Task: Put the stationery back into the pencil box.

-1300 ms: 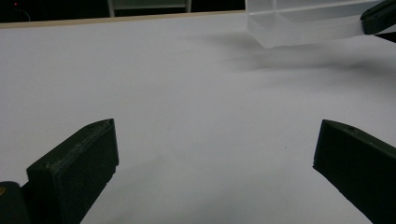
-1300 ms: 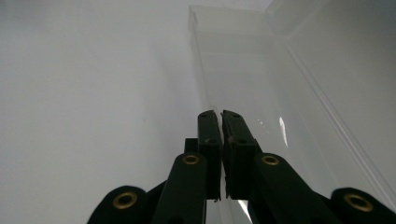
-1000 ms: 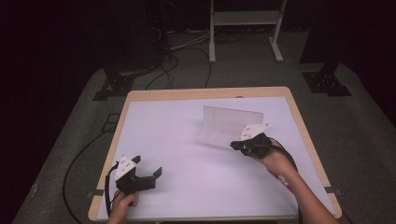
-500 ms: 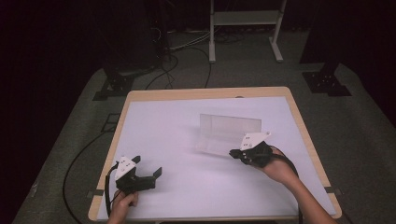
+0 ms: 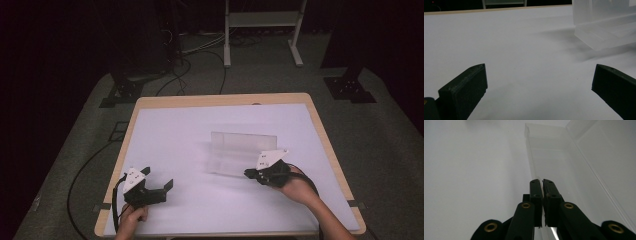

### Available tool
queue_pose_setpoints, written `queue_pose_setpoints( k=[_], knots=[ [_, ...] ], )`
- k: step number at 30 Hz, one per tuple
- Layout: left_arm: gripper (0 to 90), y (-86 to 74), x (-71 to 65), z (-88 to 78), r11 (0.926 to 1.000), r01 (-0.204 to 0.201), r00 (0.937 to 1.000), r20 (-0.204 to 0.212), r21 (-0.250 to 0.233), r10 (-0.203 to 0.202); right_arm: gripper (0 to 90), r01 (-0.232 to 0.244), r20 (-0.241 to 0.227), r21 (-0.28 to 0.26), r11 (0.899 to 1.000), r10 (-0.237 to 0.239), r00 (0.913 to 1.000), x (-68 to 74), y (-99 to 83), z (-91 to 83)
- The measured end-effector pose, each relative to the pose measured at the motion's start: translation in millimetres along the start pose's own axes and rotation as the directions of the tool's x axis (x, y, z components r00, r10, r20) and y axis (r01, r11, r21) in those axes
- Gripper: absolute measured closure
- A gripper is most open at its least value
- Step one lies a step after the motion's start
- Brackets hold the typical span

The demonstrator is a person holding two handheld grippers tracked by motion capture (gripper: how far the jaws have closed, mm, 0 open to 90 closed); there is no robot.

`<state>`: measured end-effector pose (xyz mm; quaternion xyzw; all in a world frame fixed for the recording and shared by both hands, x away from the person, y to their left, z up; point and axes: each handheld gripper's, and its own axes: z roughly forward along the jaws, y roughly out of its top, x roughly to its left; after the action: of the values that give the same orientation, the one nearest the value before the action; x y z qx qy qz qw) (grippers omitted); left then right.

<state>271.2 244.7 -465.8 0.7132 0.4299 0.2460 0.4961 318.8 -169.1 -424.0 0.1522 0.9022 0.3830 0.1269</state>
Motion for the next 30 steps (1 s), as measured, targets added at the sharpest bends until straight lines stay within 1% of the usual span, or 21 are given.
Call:
queue_pose_setpoints(
  k=[12, 19, 23, 27, 30],
  knots=[
    [0.0, -0.1, -1.2, -0.2, 1.0000, -0.004, 1.0000, -0.005, 0.001, 0.004, 86.1, 0.010, -0.040, 0.004, 1.000, -0.010, 0.9992, 10.9, -5.6, 7.2],
    [0.0, -0.3, -1.3, -0.3, 1.0000, -0.004, 1.0000, -0.005, -0.001, 0.004, 86.0, -0.010, -0.058, 0.004, 1.000, 0.010, 0.9983, 14.0, -10.7, 14.9],
    [0.0, -0.3, -1.5, -0.2, 1.0000, -0.005, 1.0000, -0.006, 0.000, 0.005, 86.0, -0.008, -0.068, -0.004, 1.000, 0.008, 0.9977, 14.8, -10.3, 17.0],
    [0.0, -0.3, -1.3, -0.3, 1.0000, -0.004, 1.0000, -0.005, 0.000, 0.004, 86.1, -0.007, -0.075, 0.001, 1.000, 0.007, 0.9972, 16.0, -11.0, 19.8],
    [0.0, -0.2, -1.4, -0.3, 1.0000, -0.005, 1.0000, -0.005, 0.000, 0.005, 86.0, -0.022, -0.080, 0.008, 1.000, 0.022, 0.9966, 16.1, -12.3, 21.0]
  ],
)
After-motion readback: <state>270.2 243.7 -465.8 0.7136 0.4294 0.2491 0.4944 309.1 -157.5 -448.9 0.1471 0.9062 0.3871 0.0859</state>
